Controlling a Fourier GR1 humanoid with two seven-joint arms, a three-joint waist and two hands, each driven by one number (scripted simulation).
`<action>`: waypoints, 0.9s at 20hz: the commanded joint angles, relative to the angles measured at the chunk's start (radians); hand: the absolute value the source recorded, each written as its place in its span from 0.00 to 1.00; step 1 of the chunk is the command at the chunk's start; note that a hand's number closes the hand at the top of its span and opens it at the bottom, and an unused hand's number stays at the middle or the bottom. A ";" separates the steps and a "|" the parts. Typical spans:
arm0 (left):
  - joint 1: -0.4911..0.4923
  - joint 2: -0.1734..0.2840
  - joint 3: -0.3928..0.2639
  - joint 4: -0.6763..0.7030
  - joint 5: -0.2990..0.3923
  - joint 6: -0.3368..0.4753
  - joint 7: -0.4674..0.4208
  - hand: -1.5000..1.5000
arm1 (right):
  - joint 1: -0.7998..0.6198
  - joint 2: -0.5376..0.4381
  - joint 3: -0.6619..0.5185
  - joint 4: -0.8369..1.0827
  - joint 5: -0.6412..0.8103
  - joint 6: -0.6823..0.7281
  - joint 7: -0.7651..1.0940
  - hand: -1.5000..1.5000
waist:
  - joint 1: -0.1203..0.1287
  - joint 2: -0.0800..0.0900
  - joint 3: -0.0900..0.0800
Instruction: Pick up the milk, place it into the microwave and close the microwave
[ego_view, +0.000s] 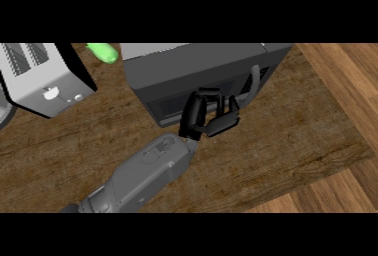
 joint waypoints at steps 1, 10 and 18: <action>-0.086 0.001 0.060 0.073 0.030 -0.011 -0.011 1.00 | -0.019 -0.030 -0.028 0.021 -0.014 0.003 0.007 0.00 | -0.009 0.008 -0.001; -0.096 0.001 0.043 0.091 0.072 -0.019 -0.058 1.00 | -0.053 -0.065 -0.046 0.063 -0.022 0.021 0.006 0.00 | 0.000 0.019 0.002; -0.105 0.001 0.020 0.105 0.102 -0.015 -0.095 1.00 | -0.089 -0.136 -0.078 0.083 0.010 0.023 0.006 0.00 | -0.005 0.022 0.002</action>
